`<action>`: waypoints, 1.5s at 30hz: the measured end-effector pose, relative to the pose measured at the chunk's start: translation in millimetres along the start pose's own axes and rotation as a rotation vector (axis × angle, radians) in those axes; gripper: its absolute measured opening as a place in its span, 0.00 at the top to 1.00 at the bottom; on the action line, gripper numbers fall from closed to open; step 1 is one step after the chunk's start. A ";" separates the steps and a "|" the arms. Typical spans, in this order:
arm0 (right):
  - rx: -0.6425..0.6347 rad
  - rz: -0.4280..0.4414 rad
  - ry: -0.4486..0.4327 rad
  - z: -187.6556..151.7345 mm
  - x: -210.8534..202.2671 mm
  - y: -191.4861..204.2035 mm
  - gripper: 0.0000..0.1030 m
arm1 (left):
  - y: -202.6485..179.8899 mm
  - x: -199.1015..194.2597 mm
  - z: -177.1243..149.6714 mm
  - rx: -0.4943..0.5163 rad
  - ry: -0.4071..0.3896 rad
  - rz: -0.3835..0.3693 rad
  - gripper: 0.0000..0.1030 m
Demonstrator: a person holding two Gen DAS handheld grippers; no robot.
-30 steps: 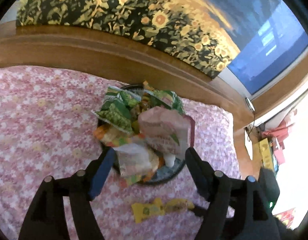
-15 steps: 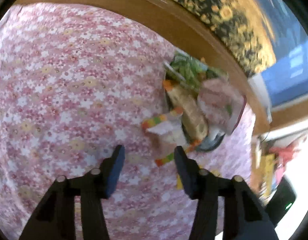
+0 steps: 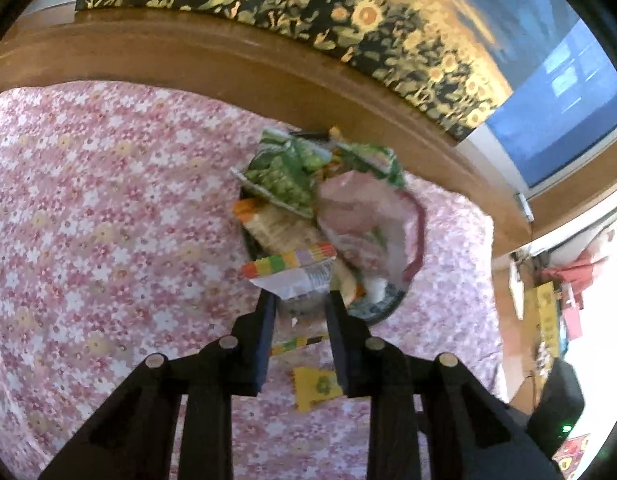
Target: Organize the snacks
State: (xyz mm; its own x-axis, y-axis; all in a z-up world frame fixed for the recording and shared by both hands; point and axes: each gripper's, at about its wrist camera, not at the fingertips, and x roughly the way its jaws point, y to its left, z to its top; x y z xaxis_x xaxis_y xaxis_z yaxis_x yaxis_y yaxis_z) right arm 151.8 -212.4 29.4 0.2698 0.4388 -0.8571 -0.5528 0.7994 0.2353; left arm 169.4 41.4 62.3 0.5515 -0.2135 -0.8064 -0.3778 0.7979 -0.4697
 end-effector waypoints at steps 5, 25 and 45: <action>-0.005 -0.003 0.020 2.4 6.2 -1.6 0.51 | -6.0 -11.2 9.1 0.010 -0.049 -0.056 0.75; -0.076 -0.036 0.048 24.2 27.7 6.1 0.51 | -11.0 30.3 40.6 -0.032 -0.018 -0.073 0.42; 0.024 0.159 -0.019 35.4 29.1 8.4 0.51 | 3.2 15.0 -14.9 0.093 0.172 0.026 0.32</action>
State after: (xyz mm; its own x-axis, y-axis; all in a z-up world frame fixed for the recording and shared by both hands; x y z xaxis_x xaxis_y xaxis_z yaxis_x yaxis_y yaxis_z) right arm 182.9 -178.4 22.7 0.1953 0.5682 -0.7994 -0.5706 0.7288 0.3786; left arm 165.3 32.4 43.4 0.4040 -0.2793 -0.8711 -0.3156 0.8512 -0.4193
